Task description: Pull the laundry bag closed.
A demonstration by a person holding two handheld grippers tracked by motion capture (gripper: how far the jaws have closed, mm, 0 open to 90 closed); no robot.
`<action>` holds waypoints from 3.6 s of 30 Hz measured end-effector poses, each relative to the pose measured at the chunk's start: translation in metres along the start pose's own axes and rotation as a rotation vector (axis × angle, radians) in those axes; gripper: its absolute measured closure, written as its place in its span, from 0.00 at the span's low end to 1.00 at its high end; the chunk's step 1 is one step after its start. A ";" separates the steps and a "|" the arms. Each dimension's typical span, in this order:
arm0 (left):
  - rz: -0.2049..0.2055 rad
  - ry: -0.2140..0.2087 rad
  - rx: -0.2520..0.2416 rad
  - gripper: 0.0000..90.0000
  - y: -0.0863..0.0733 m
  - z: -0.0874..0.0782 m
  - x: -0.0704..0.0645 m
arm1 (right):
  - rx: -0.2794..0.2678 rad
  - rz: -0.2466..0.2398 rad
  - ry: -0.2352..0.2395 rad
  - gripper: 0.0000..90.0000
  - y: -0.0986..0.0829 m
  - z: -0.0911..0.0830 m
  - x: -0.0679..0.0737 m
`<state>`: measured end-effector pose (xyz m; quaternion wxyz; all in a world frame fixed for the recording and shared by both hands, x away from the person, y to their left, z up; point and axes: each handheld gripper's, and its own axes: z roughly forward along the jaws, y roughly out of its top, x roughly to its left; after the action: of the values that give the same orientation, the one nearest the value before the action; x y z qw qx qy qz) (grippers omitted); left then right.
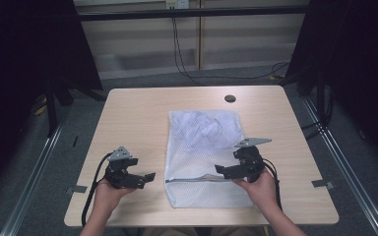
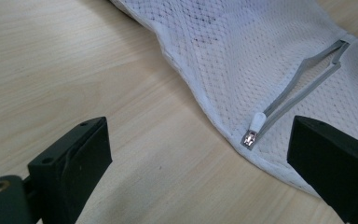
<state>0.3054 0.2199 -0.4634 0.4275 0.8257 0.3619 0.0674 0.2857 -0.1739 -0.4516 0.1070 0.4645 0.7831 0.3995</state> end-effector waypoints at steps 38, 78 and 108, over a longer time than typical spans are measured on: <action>-0.018 -0.013 0.005 0.08 -0.001 -0.005 0.003 | 0.060 0.021 0.158 0.28 0.019 0.057 0.055; -0.020 -0.019 0.019 0.09 -0.002 -0.004 0.004 | 0.132 0.075 0.287 0.58 0.021 0.096 0.084; -0.016 -0.018 0.041 0.09 -0.002 -0.002 0.004 | 0.160 0.069 0.327 0.81 0.020 0.113 0.100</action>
<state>0.3065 0.2248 -0.4646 0.4144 0.8319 0.3659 0.0494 0.3049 -0.0278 -0.4911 -0.0729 0.4269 0.8029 0.4096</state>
